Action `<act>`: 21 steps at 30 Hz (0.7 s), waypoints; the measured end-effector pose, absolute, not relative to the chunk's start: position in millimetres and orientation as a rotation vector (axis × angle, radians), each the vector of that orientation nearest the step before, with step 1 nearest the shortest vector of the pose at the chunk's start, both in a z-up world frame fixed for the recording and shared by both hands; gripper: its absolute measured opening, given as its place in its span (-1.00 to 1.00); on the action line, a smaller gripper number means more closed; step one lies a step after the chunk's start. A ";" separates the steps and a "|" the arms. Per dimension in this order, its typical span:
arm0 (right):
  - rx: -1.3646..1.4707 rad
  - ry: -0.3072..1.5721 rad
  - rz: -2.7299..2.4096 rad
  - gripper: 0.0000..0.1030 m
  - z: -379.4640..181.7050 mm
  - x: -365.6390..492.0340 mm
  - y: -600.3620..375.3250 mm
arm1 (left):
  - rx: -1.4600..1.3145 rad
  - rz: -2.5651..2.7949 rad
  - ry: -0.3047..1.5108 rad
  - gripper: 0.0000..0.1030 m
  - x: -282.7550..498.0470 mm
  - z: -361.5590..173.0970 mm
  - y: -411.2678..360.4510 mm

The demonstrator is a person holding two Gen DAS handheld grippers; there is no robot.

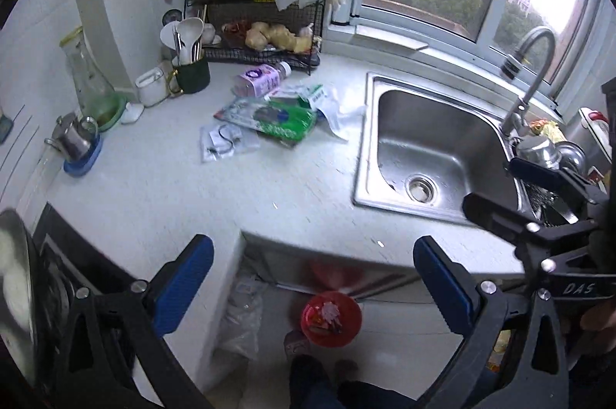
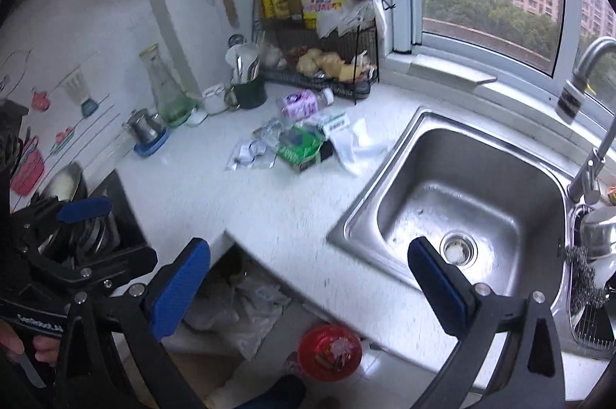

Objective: Collect trash
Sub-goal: 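Raise both open tools back up toward the counter items, then grasp the green toothbrush pack with the right tool while the left tool grasps the clear cable bag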

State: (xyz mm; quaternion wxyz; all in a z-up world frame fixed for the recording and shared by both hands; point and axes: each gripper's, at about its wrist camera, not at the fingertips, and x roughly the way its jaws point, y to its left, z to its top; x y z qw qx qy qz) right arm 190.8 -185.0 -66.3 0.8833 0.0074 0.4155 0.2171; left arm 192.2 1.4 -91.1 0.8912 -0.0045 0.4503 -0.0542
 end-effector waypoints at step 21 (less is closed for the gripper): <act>-0.063 0.988 0.451 0.99 -102.1 345.8 -76.3 | -0.113 -0.082 1.108 1.00 373.6 -160.4 125.6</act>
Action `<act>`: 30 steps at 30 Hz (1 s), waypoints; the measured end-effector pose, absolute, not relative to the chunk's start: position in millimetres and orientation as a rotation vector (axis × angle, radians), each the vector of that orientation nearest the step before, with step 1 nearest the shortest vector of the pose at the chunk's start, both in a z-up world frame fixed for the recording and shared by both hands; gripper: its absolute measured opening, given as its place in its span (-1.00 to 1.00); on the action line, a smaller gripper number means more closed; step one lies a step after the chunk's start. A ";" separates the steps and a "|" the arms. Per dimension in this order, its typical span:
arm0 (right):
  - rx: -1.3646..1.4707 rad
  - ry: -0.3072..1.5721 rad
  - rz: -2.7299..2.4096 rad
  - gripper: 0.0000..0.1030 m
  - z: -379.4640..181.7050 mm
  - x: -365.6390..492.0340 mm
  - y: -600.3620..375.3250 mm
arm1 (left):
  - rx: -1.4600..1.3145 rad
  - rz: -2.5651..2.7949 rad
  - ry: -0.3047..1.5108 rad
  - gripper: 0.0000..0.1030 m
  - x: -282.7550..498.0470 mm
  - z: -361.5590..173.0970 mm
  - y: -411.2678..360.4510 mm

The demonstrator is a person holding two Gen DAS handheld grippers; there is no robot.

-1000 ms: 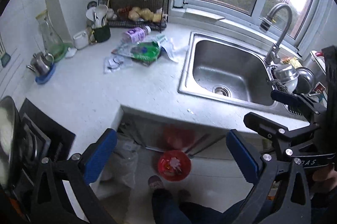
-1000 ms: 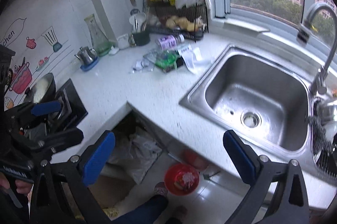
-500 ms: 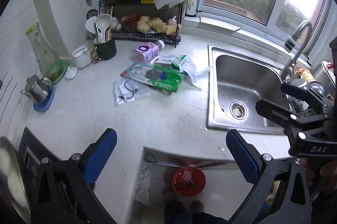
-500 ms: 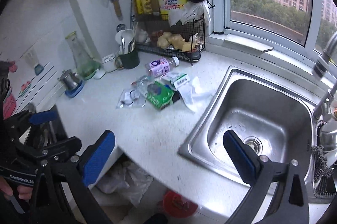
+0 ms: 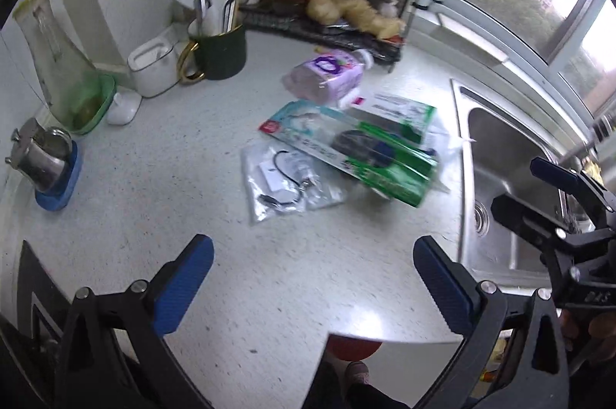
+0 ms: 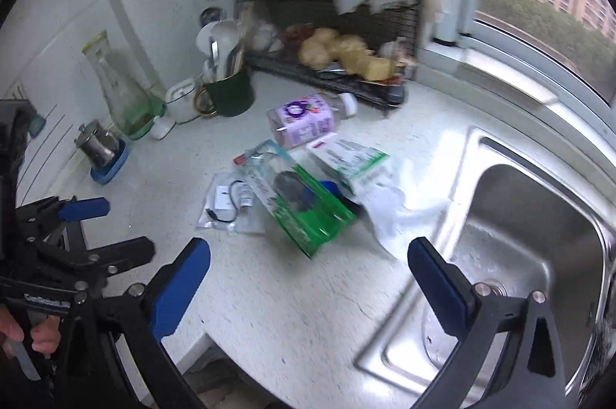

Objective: Collect trash
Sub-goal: 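Grasp the green toothbrush pack with the right tool while the left tool grasps the clear cable bag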

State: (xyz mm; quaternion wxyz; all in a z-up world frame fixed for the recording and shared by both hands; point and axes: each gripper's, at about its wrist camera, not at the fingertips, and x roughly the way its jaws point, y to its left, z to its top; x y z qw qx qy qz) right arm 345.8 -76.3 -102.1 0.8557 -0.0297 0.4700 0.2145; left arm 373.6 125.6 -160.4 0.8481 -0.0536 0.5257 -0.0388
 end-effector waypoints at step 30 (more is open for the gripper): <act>-0.480 1.223 0.601 0.46 -210.2 441.9 13.8 | -0.209 -0.007 1.259 0.99 412.9 -249.8 197.5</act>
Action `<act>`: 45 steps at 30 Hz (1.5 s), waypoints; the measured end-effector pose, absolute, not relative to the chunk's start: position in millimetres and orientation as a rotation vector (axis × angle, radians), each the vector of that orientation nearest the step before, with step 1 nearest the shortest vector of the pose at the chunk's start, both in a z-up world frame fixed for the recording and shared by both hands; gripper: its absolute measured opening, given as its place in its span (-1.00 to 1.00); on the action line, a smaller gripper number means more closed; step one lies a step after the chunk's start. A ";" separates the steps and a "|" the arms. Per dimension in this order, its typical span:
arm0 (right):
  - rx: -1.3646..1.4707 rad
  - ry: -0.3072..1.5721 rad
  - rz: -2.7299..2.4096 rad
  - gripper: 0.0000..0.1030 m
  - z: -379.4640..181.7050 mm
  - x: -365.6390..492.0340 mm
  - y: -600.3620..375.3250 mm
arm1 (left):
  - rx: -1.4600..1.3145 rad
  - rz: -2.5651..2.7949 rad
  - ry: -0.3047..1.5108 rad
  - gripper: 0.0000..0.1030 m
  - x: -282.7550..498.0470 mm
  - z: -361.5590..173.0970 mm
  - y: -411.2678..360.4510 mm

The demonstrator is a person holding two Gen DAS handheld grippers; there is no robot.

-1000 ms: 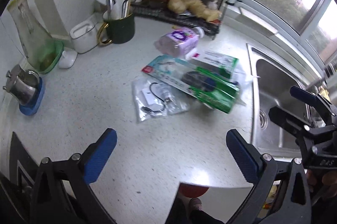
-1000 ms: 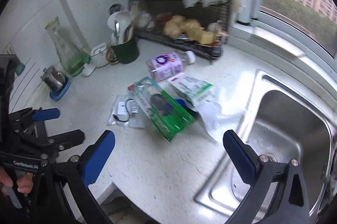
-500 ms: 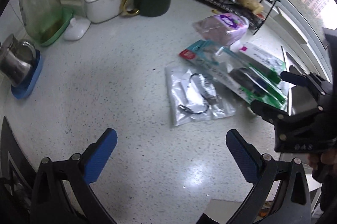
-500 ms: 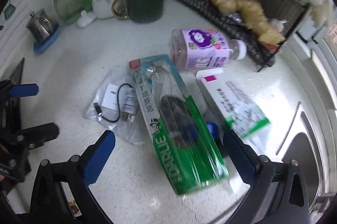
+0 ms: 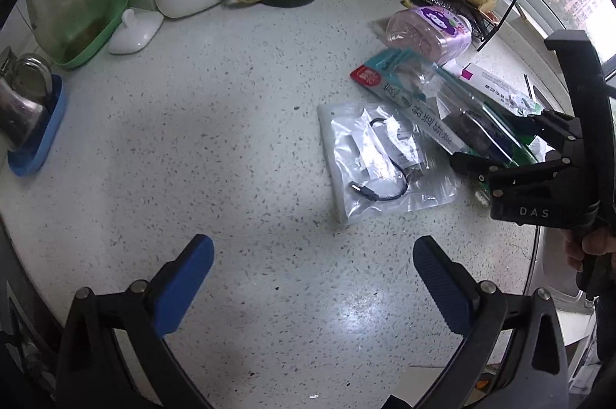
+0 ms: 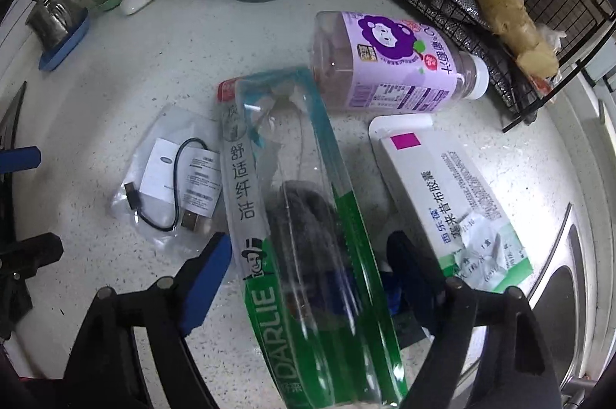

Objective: Collect trash
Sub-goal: 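Grasp the green toothbrush pack with the right tool while the left tool grasps the clear cable bag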

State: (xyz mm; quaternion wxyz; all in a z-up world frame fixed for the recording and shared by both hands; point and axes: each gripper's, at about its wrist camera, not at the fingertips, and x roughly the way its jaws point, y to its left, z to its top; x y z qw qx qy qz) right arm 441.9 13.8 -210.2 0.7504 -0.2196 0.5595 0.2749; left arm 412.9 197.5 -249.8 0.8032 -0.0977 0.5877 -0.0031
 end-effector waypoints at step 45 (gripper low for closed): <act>0.087 1.291 0.484 -0.13 -176.3 408.3 -121.6 | -0.055 -0.122 1.287 0.81 516.4 -299.6 126.4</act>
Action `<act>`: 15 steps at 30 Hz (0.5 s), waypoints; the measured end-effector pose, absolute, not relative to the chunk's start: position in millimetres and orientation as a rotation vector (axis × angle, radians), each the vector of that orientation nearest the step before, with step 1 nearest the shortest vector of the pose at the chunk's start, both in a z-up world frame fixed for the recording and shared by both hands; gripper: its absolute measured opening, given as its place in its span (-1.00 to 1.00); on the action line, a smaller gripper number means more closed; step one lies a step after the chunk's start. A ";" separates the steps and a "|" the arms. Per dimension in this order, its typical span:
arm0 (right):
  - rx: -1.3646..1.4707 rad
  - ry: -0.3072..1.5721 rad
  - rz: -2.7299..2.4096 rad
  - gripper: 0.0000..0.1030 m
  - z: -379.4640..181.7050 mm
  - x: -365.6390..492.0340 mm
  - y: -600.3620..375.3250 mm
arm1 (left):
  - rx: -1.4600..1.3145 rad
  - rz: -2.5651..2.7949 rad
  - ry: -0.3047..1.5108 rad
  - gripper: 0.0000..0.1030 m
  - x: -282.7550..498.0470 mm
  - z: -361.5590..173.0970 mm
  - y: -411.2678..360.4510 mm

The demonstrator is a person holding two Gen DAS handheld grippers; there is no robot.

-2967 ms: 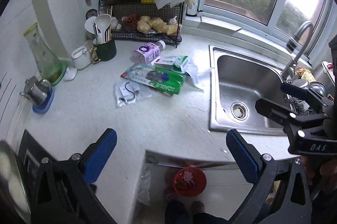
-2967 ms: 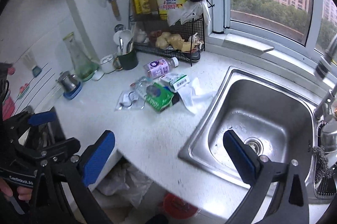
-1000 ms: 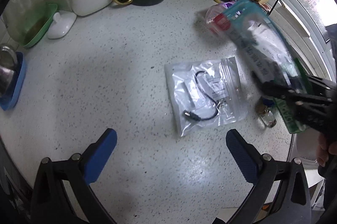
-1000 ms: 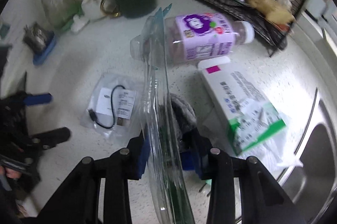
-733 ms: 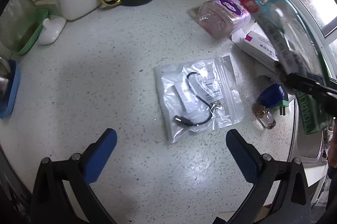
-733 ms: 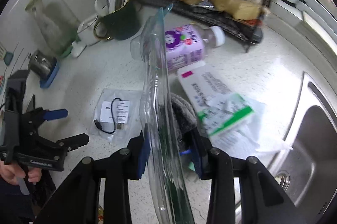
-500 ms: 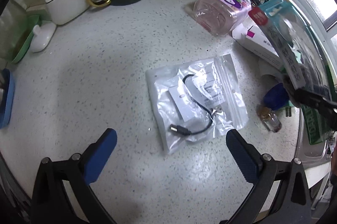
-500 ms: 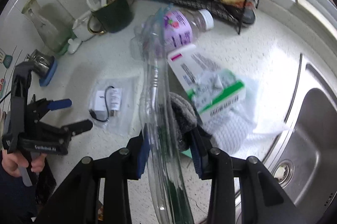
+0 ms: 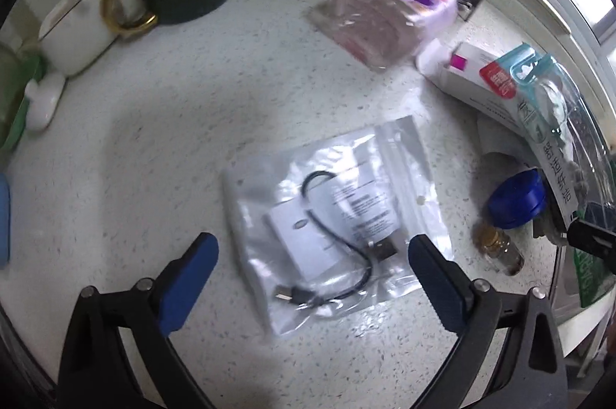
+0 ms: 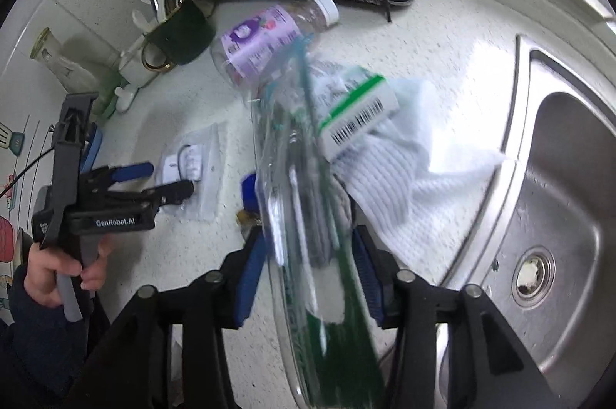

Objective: Collect trash
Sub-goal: 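Grasp the green toothbrush pack with the right tool while the left tool grasps the clear cable bag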

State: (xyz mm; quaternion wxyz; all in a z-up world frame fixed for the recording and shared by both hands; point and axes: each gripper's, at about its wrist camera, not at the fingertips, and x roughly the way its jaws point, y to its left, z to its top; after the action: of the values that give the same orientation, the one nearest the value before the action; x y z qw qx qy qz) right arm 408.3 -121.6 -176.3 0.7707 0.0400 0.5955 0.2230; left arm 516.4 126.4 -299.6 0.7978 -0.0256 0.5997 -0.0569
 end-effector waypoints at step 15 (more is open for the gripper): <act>0.128 1.282 0.452 -0.25 -170.5 376.8 -142.5 | -0.062 -0.201 1.257 -0.75 506.7 -292.8 89.8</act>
State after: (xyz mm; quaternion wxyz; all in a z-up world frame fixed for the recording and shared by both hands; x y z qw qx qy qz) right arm 376.8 -142.5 -170.5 0.7759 0.0591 0.5924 0.2088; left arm 506.7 89.8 -292.8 0.8039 -0.0290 0.5867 -0.0937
